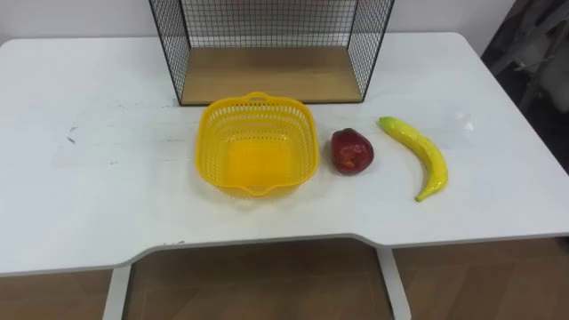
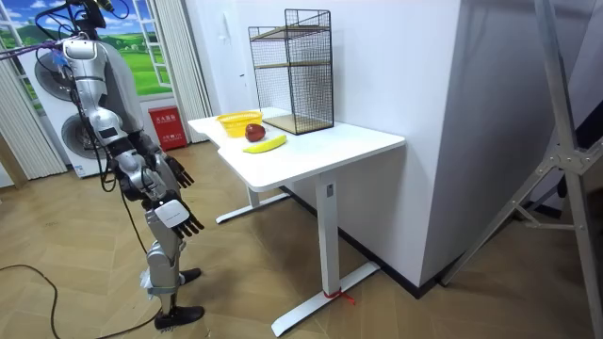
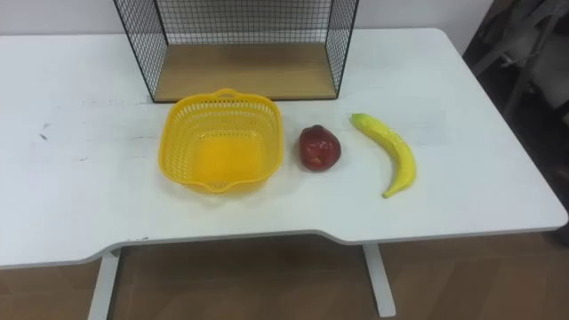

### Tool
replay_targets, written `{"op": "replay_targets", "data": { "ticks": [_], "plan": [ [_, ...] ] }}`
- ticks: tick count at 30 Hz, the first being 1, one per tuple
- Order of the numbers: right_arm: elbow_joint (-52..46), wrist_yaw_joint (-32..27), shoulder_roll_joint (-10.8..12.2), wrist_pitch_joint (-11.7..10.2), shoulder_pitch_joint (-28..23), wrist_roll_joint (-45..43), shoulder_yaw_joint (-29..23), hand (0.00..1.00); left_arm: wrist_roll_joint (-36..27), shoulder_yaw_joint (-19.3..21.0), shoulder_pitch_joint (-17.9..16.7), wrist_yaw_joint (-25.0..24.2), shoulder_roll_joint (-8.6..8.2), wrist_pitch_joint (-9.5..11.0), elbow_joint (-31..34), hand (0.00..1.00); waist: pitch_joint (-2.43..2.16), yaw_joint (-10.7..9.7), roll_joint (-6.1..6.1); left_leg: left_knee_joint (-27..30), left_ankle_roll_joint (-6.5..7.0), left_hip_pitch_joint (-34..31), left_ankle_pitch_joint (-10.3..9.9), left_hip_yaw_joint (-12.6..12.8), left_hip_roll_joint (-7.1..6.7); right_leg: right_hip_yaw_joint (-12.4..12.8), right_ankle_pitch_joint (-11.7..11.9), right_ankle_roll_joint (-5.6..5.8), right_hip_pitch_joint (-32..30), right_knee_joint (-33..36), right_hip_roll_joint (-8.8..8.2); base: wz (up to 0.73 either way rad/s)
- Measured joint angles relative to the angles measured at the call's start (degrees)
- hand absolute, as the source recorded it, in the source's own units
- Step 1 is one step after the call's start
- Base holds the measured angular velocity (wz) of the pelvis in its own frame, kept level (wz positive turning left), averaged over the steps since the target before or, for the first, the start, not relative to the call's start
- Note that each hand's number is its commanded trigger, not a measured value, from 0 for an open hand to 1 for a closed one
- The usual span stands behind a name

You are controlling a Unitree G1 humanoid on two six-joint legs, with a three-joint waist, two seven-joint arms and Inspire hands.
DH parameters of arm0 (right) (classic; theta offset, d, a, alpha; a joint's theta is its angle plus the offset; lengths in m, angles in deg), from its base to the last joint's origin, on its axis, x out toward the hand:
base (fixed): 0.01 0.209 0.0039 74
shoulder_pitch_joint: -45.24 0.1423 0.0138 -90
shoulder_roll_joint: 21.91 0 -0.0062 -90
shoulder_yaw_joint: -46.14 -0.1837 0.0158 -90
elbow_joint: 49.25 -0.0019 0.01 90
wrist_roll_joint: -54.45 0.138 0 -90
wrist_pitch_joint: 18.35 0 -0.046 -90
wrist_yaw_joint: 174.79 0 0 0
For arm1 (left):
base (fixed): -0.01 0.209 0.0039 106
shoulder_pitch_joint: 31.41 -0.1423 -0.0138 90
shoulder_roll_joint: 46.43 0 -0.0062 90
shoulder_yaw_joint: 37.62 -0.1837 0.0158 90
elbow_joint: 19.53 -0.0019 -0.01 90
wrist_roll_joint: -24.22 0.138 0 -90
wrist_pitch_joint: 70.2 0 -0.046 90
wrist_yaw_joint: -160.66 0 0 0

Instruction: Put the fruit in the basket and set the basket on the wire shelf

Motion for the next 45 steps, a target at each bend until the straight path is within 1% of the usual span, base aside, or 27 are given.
{"op": "replay_targets", "data": {
  "ticks": [1,7,12,18,19,23,24,26,28,30,31,32,36,38,39,40,41,42,44,45],
  "plan": [
    [-0.1,0.0,0.0,0.0,0.0,-0.1,0.0,0.00,0.1,0.0,0.0,0.0,0.04,0.0,0.0,0.00,-0.05,0.0,0.04,0.0,0.00,0.0,0.0,0.0,-0.01,0.0,0.0,0.00,0.0,0.0,0.00,0.00],
    [0.1,-0.2,0.0,0.0,0.0,-0.3,0.1,0.00,0.0,0.0,0.0,0.3,0.08,0.0,-0.4,0.00,0.02,0.1,-0.02,0.0,0.00,0.1,0.0,-0.1,-0.04,0.0,0.0,0.00,0.1,0.0,0.02,0.00],
    [0.1,-1.3,0.0,0.0,0.0,-0.3,0.1,0.00,0.0,0.0,0.1,0.5,0.02,0.0,-0.4,0.00,0.21,0.1,-0.06,-0.1,0.00,0.2,0.0,0.1,0.03,0.1,0.0,0.00,0.1,0.0,0.03,0.00],
    [0.1,-1.9,0.0,-0.1,-0.1,0.2,-0.2,0.00,-0.6,-0.1,0.1,0.5,0.02,0.5,-0.5,0.00,0.13,0.0,0.34,-0.1,0.00,0.2,0.0,0.2,0.08,0.2,0.0,-0.01,0.0,-0.1,0.02,0.00],
    [0.1,-2.3,0.0,-0.1,-0.1,0.4,-0.2,0.00,-0.6,-0.1,0.0,0.5,0.03,0.5,-0.5,0.00,0.08,0.1,0.50,-0.2,0.00,0.2,0.0,0.3,0.10,0.6,0.0,-0.01,0.0,-0.1,0.03,-0.04],
    [0.2,-4.1,0.1,0.0,-0.2,2.7,0.0,0.00,-0.6,0.0,-0.2,1.4,0.02,0.5,-0.5,0.00,0.10,0.3,0.40,-0.5,-0.01,0.7,0.0,1.0,0.06,1.0,0.0,-0.01,0.0,0.0,0.08,-0.08],
    [0.5,-4.7,0.1,0.1,-0.3,4.6,0.0,0.00,-0.6,0.3,-0.2,1.5,0.02,0.5,-0.5,0.00,-0.04,0.4,0.33,-0.8,-0.01,1.0,0.0,1.3,0.01,1.2,0.0,-0.01,0.0,0.0,0.09,-0.12],
    [1.0,-6.6,0.2,0.3,-0.8,7.2,-0.5,0.00,-0.6,0.6,-0.6,1.9,0.02,0.5,-0.4,0.00,-0.07,0.1,0.46,-0.9,-0.01,1.1,0.0,1.3,-0.01,1.1,0.0,-0.01,0.1,0.1,0.09,-0.03],
    [1.1,-8.4,0.2,0.3,-1.4,9.5,-1.7,0.00,-0.5,1.1,-0.6,2.6,-0.06,0.6,-0.6,0.00,-0.01,0.0,0.50,-0.9,-0.01,1.1,0.0,1.3,0.00,1.4,0.0,-0.01,0.0,0.1,0.09,0.00],
    [1.5,-9.6,0.4,0.3,-1.9,10.1,-4.7,0.00,0.4,3.0,-0.6,2.9,-0.30,0.6,-1.0,0.00,0.04,-0.1,0.32,-0.9,-0.01,1.0,0.0,1.4,0.03,1.6,0.0,-0.01,0.0,0.1,0.10,0.00],
    [2.3,-10.7,0.4,0.2,-1.9,11.6,-6.7,0.00,0.5,4.1,-0.6,3.3,-0.29,0.7,-1.6,0.00,0.06,-0.2,0.43,-0.9,-0.01,1.1,0.0,1.4,0.02,1.7,0.0,-0.01,0.0,0.1,0.12,0.00],
    [2.3,-11.7,0.4,0.1,-2.3,14.1,-8.5,0.00,0.6,4.9,-0.7,4.0,-0.29,0.8,-2.2,0.00,0.08,-0.2,0.47,-0.9,-0.03,1.1,0.0,1.5,0.02,1.6,0.0,-0.01,0.0,0.1,0.14,0.00],
    [2.3,-15.1,0.4,0.0,-2.6,22.8,-12.9,0.00,0.5,6.6,-2.0,5.7,-0.30,1.1,-2.5,0.00,0.18,-0.5,0.46,-0.6,-0.07,1.0,-0.1,1.5,0.04,1.6,0.0,-0.01,0.0,0.1,0.16,0.00],
    [1.8,-16.8,0.4,0.0,-2.2,28.8,-17.9,0.00,0.5,6.9,-2.9,6.8,-0.23,1.1,-2.4,0.00,0.25,-1.2,0.46,-0.3,-0.05,1.0,-0.1,1.6,0.04,1.6,0.0,-0.01,0.1,0.2,0.14,0.00],
    [0.0,-18.3,0.4,0.1,-1.9,32.0,-19.9,0.00,0.5,6.9,-3.6,6.8,-0.12,1.1,-2.3,0.00,0.28,-1.8,0.31,-0.1,-0.05,1.0,-0.2,1.6,0.06,1.6,0.0,-0.01,0.1,0.4,0.14,0.00],
    [-1.4,-19.3,0.4,0.1,-1.9,33.2,-20.7,0.00,0.5,6.9,-4.0,6.8,-0.09,1.1,-2.3,0.00,0.31,-1.8,0.41,-0.1,-0.05,1.0,-0.2,1.5,0.05,1.6,0.0,-0.01,0.0,0.6,0.11,0.00],
    [-3.9,-21.3,0.3,0.0,-1.7,34.8,-22.5,0.00,0.5,6.9,-4.6,6.8,0.00,1.1,-2.2,0.00,0.30,-2.5,0.59,0.1,-0.04,1.0,-0.2,1.5,0.05,1.6,0.0,-0.01,0.0,0.9,0.08,0.00],
    [-4.8,-22.3,0.2,-0.1,-1.4,35.6,-23.1,0.00,0.5,6.9,-4.7,6.8,0.11,1.1,-2.2,0.00,0.28,-2.7,0.60,0.1,-0.04,1.0,-0.2,1.5,0.04,1.6,0.0,-0.01,0.0,0.9,0.07,0.00],
    [-8.1,-26.6,-0.2,-0.8,0.2,36.3,-24.9,0.00,0.5,6.8,-5.4,7.0,0.82,1.1,-1.9,0.00,0.33,-3.4,0.45,0.7,-0.03,0.8,-0.2,1.5,0.12,1.6,-0.2,-0.20,-0.1,1.3,0.06,0.00],
    [-9.4,-27.8,-0.2,-1.1,0.4,36.4,-25.1,0.00,0.5,6.8,-5.5,7.1,0.94,1.1,-1.4,0.00,0.33,-3.5,0.40,0.9,-0.04,0.6,-0.2,1.5,0.13,1.6,-0.4,-0.22,-0.3,1.6,0.03,0.00]
  ]
}}
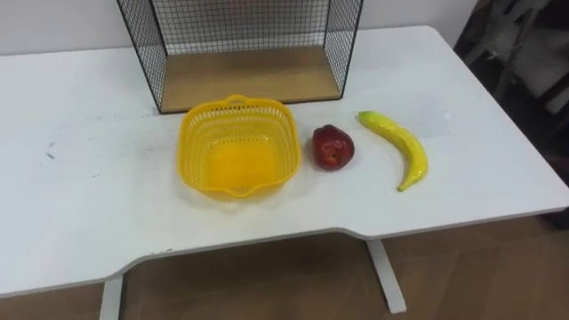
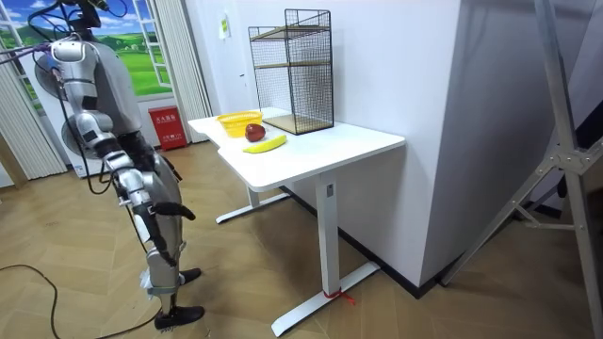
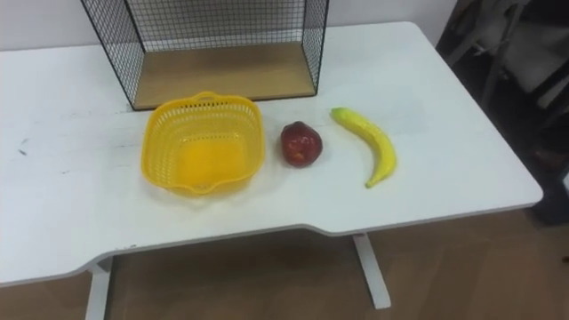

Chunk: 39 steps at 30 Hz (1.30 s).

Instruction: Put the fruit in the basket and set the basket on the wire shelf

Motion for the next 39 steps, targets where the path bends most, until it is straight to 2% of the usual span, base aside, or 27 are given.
{"op": "replay_targets", "data": {
  "ticks": [2,5,11,16,18,24,27,30,36,39],
  "plan": [
    [-5.3,-4.4,-0.4,-1.2,0.2,0.5,-0.3,0.00,0.3,0.1,0.0,1.0,0.33,0.0,1.1,0.00,-0.07,0.0,-0.21,0.3,-0.04,-0.6,0.1,0.1,-0.06,0.2,-0.6,-0.03,-1.1,0.9,-0.14,0.00],
    [-13.6,-10.7,-0.8,-1.8,0.4,0.3,-2.1,0.00,1.8,0.1,-0.6,2.1,0.58,0.0,2.1,0.00,-0.13,0.0,-0.36,0.2,-0.08,-0.5,0.1,0.3,-0.12,0.8,-1.0,-0.07,-1.5,1.7,-0.15,-0.01],
    [-31.4,-20.1,-2.4,-5.8,1.0,-3.8,-1.9,0.00,4.0,0.1,-1.0,2.2,0.62,0.0,4.0,0.00,-0.07,0.4,-1.00,0.1,-0.10,-1.7,0.1,1.0,-0.09,1.5,-1.7,-0.17,-3.6,3.2,-0.27,-0.05],
    [-41.8,-25.5,-3.1,-7.6,2.7,-13.4,-1.2,0.00,4.0,-0.2,-0.4,2.1,0.60,0.0,4.4,0.00,-0.18,0.5,-0.86,-0.2,-0.11,-1.7,0.1,1.0,-0.17,1.4,-1.8,-0.10,-3.7,2.9,-0.30,0.00],
    [-45.8,-25.9,-3.2,-7.7,2.8,-16.6,-1.1,0.00,4.0,-0.2,-0.3,1.9,0.55,0.0,4.5,0.00,-0.32,0.5,-0.63,-0.4,-0.12,-1.7,0.1,1.0,-0.17,1.3,-1.8,-0.07,-3.7,2.9,-0.30,0.00],
    [-54.7,-25.6,-4.7,-8.3,3.3,-23.8,0.6,0.00,5.7,-0.1,-0.3,1.7,0.68,0.0,5.8,0.00,-0.28,1.8,-0.82,-0.8,-0.15,-2.4,0.2,0.9,-0.17,1.1,-1.8,-0.09,-4.7,3.1,-0.30,0.00],
    [-55.7,-24.9,-6.9,-8.3,5.2,-25.5,3.2,0.00,5.7,-0.8,-0.2,1.7,1.22,0.0,5.4,0.00,-0.25,2.0,-0.93,-0.5,-0.15,-2.4,0.2,0.7,-0.15,0.8,-1.8,-0.10,-4.4,3.0,-0.31,0.07],
    [-56.6,-21.2,-8.7,-8.3,5.7,-25.5,6.1,0.00,5.8,-1.9,-0.2,1.8,1.73,0.0,5.3,0.00,0.15,2.3,-1.36,-0.3,-0.18,-2.4,0.2,-0.1,-0.16,0.0,-1.7,-0.20,-3.2,2.1,-0.27,0.16],
    [-56.9,-16.1,-9.3,-8.2,8.0,-27.9,8.9,0.00,6.5,-2.9,-0.1,1.7,1.66,-0.5,5.3,0.00,0.18,4.4,-1.32,-0.3,-0.24,-2.5,0.2,-0.6,-0.10,-0.3,-1.6,-0.27,-3.2,2.1,-0.23,0.02],
    [-57.4,-13.5,-9.4,-8.2,8.8,-29.9,10.0,0.00,6.5,-3.1,0.0,1.5,1.65,-0.5,5.3,0.00,0.17,4.8,-1.36,-0.3,-0.26,-2.5,0.2,-0.7,-0.13,-0.4,-1.6,-0.28,-3.0,2.1,-0.22,0.03]
  ]
}}
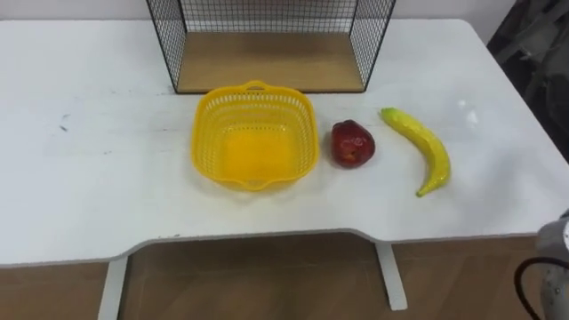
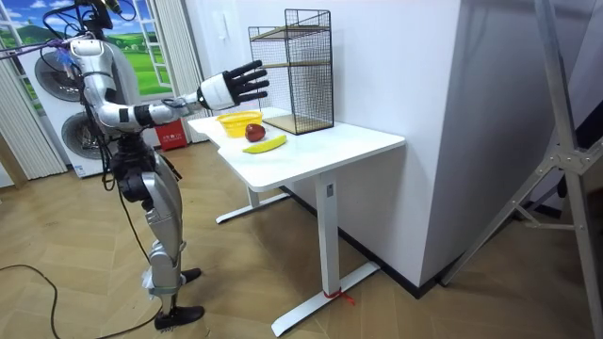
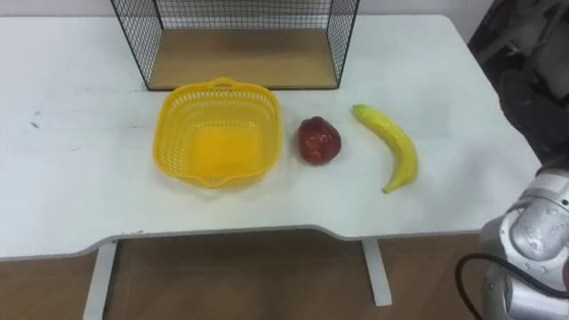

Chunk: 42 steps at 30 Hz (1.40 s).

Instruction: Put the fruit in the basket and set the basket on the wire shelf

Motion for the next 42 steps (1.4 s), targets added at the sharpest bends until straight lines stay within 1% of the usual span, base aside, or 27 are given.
{"op": "replay_targets", "data": {
  "ticks": [3,6,10,12,16,20,25,27,29,31,33,35,42],
  "plan": [
    [-1.2,3.3,-0.5,0.0,0.1,-0.2,1.9,0.00,0.3,0.0,-0.1,-0.1,0.00,0.0,0.1,0.00,0.00,0.2,-0.02,0.4,0.00,0.1,0.0,-0.5,-0.03,-0.2,0.0,0.00,0.4,0.0,0.00,0.09],
    [-1.2,7.8,-0.5,0.0,0.1,-0.2,4.3,0.00,1.5,0.0,-0.4,-0.5,0.00,0.0,0.5,0.00,0.03,0.4,-0.03,0.4,-0.02,0.5,0.0,-0.8,-0.02,-0.3,0.0,0.00,0.9,0.0,0.00,0.05],
    [-0.6,11.2,-0.6,0.2,0.1,-1.6,6.5,0.00,1.5,-0.6,-0.1,-0.6,0.03,-0.3,1.5,0.00,0.13,0.6,-0.04,0.4,-0.03,0.2,0.0,-1.0,0.00,-0.3,0.0,0.00,0.7,0.0,0.00,0.00],
    [0.5,13.9,-0.6,0.9,0.2,-4.1,6.9,0.00,1.7,-0.8,0.9,-0.9,0.03,-0.7,1.9,0.00,0.18,1.4,0.00,0.5,-0.04,-0.3,0.0,-1.2,0.00,-0.4,0.0,-0.06,0.3,0.0,-0.02,0.00],
    [1.6,16.8,-0.7,2.5,0.2,-4.5,7.1,0.00,2.1,-1.0,1.5,-2.0,0.11,-0.7,2.9,0.00,0.16,1.9,-0.04,0.5,-0.11,-0.5,0.1,-1.3,-0.04,-0.6,0.1,-0.08,0.2,0.0,-0.02,0.01],
    [1.6,20.5,-0.9,2.5,0.2,-5.4,8.7,0.00,2.5,-1.0,1.8,-3.9,0.17,-0.7,2.8,0.00,0.07,2.3,-0.19,0.4,-0.31,0.0,0.3,-1.5,0.00,-1.1,0.1,-0.08,0.2,-0.1,0.01,0.01],
    [1.6,23.6,-0.9,2.5,0.2,-6.7,8.7,0.00,2.5,-1.0,2.1,-5.3,0.23,-0.7,2.7,0.00,0.05,3.3,-0.31,0.3,-0.33,0.1,0.3,-1.6,0.02,-1.3,0.1,-0.08,0.5,-0.2,0.01,0.03],
    [2.1,24.6,-0.9,2.5,0.3,-7.2,8.8,0.00,2.5,-1.0,2.1,-5.9,0.46,-0.8,2.8,0.00,-0.03,3.3,-0.57,0.3,-0.33,0.1,0.3,-2.1,0.03,-1.3,0.1,-0.08,0.9,-0.9,0.01,0.07],
    [4.0,26.0,-0.9,2.6,0.6,-8.4,8.9,0.00,2.5,-1.0,2.0,-6.3,0.48,-0.8,2.8,0.00,0.03,3.3,-0.75,0.4,-0.33,0.1,0.3,-2.2,0.03,-1.3,0.1,-0.10,1.1,-1.0,0.01,0.05],
    [5.5,27.0,-0.9,3.1,0.6,-8.8,9.2,0.00,2.5,-1.0,1.8,-6.3,0.48,-1.0,2.8,0.00,0.07,3.3,-0.81,0.5,-0.33,0.1,0.3,-2.3,0.02,-1.3,0.1,-0.10,1.4,-1.0,0.01,0.05],
    [7.1,28.2,-0.9,4.3,0.6,-9.1,9.3,0.00,2.5,-1.0,1.8,-6.3,0.48,-1.6,2.8,0.00,0.11,3.3,-0.86,0.5,-0.33,0.0,0.3,-2.3,0.02,-1.4,0.1,-0.10,1.5,-1.0,0.01,0.02],
    [7.8,28.9,-0.9,4.9,0.6,-9.3,9.4,0.00,2.5,-1.0,1.7,-6.4,0.48,-2.0,2.8,0.00,0.11,3.3,-0.85,0.4,-0.34,0.0,0.3,-2.4,-0.02,-1.5,0.1,-0.10,1.5,-1.0,0.02,0.00],
    [9.5,32.0,-0.8,5.1,0.8,-11.1,10.4,0.00,3.7,-1.0,1.6,-6.3,0.46,-2.3,2.9,0.00,0.04,3.4,-0.97,0.5,-0.35,-0.1,0.3,-2.6,-0.16,-1.6,0.1,-0.10,1.6,-0.9,0.09,0.00]
  ]
}}
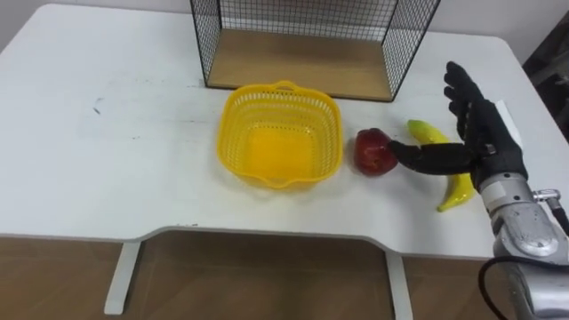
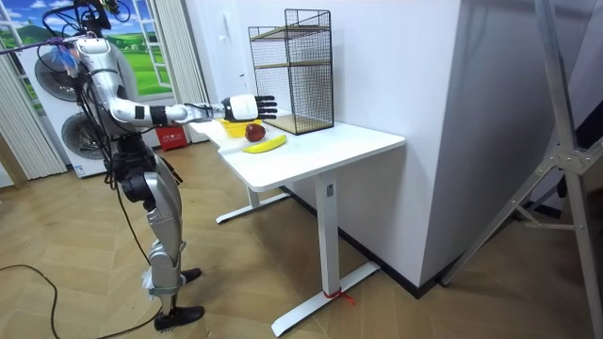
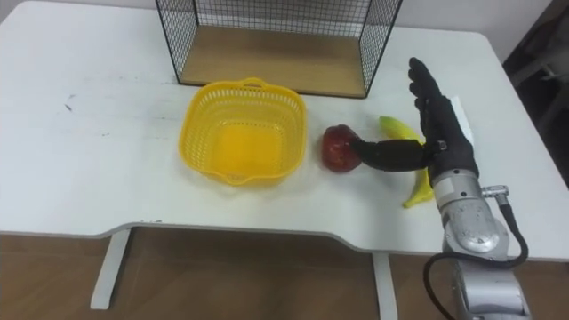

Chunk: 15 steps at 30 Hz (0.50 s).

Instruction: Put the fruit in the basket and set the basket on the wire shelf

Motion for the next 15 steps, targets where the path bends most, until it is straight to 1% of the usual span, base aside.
{"op": "replay_targets", "data": {
  "ticks": [1,5,9,11,13,15],
  "plan": [
    [0.6,0.8,0.0,0.0,0.0,0.0,0.3,0.00,0.1,0.0,0.0,0.0,0.00,0.0,0.0,0.00,-0.04,0.0,-0.06,0.1,0.00,0.0,0.0,0.0,0.00,0.0,0.0,0.00,0.0,0.0,0.00,0.00],
    [1.1,2.9,0.0,1.2,0.0,-0.3,0.5,0.00,0.1,0.0,0.1,0.1,0.00,0.0,0.2,0.00,-0.04,0.1,-0.12,0.6,0.00,-0.2,0.0,-0.3,-0.04,0.1,0.0,0.00,0.0,0.0,-0.02,0.02],
    [1.3,3.3,0.0,1.2,0.0,-0.3,0.5,0.00,1.1,0.0,0.2,0.1,-0.01,0.0,0.7,0.00,-0.03,0.1,-0.09,0.9,0.00,-0.1,0.0,-0.3,-0.04,0.3,0.0,0.00,0.1,0.0,-0.01,0.01],
    [3.5,3.8,0.0,1.3,0.8,-0.3,0.5,0.00,1.1,-0.2,0.2,0.1,0.00,0.0,0.7,0.00,-0.03,0.1,-0.10,0.9,0.01,-0.2,0.0,-0.4,-0.04,0.3,0.0,-0.01,0.1,0.1,-0.01,0.00],
    [3.9,3.8,0.0,2.0,1.0,-0.3,0.5,0.00,1.1,-0.3,0.1,0.1,0.00,0.0,0.7,0.00,-0.01,0.0,-0.13,0.8,0.01,-0.4,0.0,-0.5,-0.03,0.3,0.0,-0.01,0.1,0.1,-0.02,0.00],
    [3.9,3.9,0.0,2.1,1.0,-0.3,0.5,0.00,1.1,-0.5,0.2,0.1,0.01,0.0,0.8,0.00,0.00,0.0,-0.17,0.8,0.01,-0.4,0.0,-0.5,-0.03,0.3,0.0,-0.02,0.1,0.1,0.00,0.00]
  ]
}}
